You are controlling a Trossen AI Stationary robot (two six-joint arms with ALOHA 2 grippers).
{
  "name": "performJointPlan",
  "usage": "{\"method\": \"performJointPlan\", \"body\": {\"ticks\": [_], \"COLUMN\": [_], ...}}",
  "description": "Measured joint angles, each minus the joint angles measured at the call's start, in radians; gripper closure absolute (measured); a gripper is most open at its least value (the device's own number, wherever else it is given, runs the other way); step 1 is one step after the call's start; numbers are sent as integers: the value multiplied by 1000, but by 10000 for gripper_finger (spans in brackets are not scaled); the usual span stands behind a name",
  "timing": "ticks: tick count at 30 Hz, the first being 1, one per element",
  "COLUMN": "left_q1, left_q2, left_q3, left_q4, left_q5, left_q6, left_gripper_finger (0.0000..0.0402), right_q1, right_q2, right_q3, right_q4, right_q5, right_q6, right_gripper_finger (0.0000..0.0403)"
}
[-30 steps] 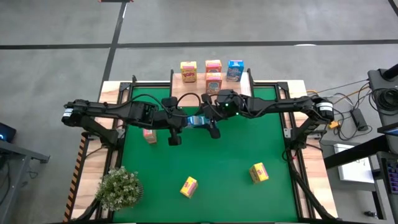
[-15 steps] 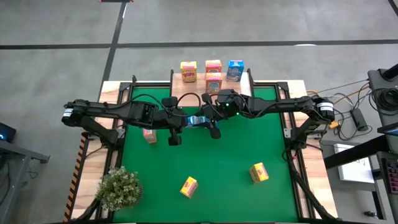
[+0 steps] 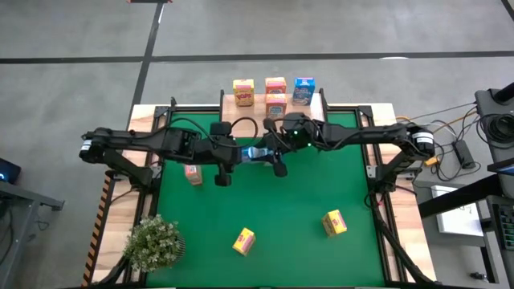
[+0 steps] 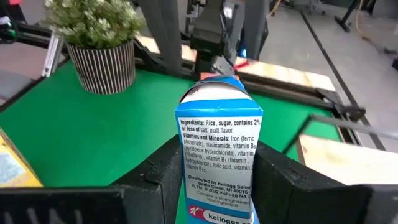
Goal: Stack cereal on shelf
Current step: Put the left blue cereal box on the shelf aligned with the other blue cereal box
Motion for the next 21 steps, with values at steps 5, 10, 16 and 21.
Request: {"method": "performJointPlan", "body": {"ticks": [5, 10, 16, 21], "left_q1": [5, 9, 8, 7], "left_q2": [-12, -51, -79, -80], "left_q3": [58, 59, 49, 30], "left_q4": [-50, -34, -27, -12], "left_q5": [-32, -37, 2, 48], "left_q6": [87, 118, 83, 59], "left_gripper_finger": [200, 199, 199, 199], "right_q1": [-45, -107, -172, -246], "right_q2": [-47, -126, -249, -393], "right_q3": [0, -5, -96, -235], "right_q4": [-92, -200, -226, -195], "right_q5": [0, -3, -19, -19], "right_q6": [-9, -20, -21, -6], "right_gripper_finger": [263, 262, 264, 262]}}
